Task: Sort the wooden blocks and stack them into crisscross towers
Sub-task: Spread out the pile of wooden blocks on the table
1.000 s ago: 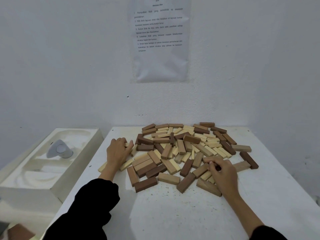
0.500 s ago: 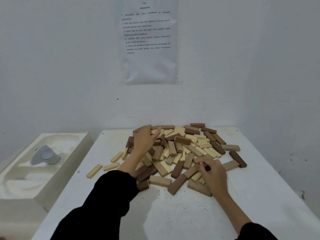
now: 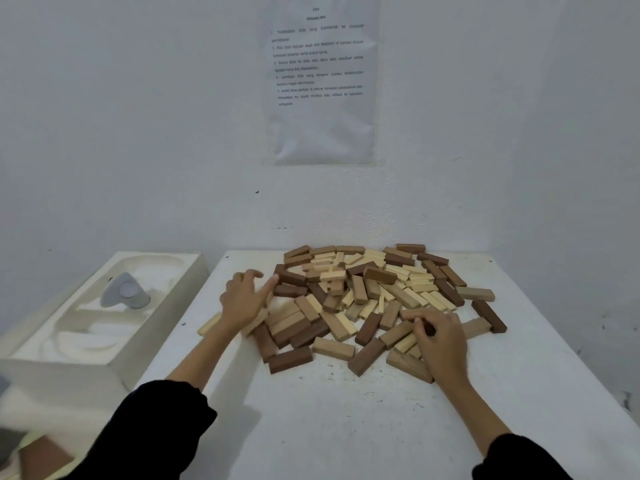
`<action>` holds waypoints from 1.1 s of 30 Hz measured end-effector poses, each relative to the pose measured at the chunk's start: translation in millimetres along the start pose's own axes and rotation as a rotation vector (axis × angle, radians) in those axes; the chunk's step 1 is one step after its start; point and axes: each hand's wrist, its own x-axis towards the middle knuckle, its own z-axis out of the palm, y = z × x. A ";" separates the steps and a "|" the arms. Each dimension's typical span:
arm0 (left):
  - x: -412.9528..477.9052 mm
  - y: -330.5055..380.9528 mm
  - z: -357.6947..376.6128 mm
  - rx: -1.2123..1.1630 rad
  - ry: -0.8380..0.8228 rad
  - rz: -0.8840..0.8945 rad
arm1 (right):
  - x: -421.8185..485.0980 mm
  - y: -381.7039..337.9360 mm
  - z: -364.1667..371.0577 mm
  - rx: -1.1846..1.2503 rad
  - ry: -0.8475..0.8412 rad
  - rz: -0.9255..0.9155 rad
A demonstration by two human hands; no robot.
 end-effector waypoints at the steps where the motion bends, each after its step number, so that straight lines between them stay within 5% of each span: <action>1: -7.1 -16.4 -6.6 0.020 -0.020 -0.044 | 0.9 -0.2 0.2 -0.013 0.040 0.030; 7: -44.5 -55.6 -24.8 -0.038 -0.208 0.023 | 16.1 12.4 -23.8 -0.225 0.258 0.107; 11: -53.7 -45.3 -20.5 0.105 -0.334 0.107 | 39.6 49.1 -61.8 -0.381 -0.148 0.396; 13: -55.3 -40.1 -19.3 0.194 -0.451 0.136 | 40.1 61.8 -71.7 -0.391 -0.357 0.333; 18: -66.3 -25.9 -10.2 0.230 -0.527 0.224 | 20.2 27.3 -70.6 -0.162 -0.501 0.249; 23: -77.4 -21.3 -4.1 0.264 -0.529 0.294 | 7.2 -11.7 -54.0 -0.392 -0.891 0.119; 29: -95.1 -11.4 12.2 0.240 -0.370 0.533 | -1.8 -36.0 -33.5 -0.456 -1.039 -0.059; 33: -106.9 5.3 22.2 0.224 -0.293 0.758 | -9.8 -42.7 -29.2 -0.436 -0.902 -0.059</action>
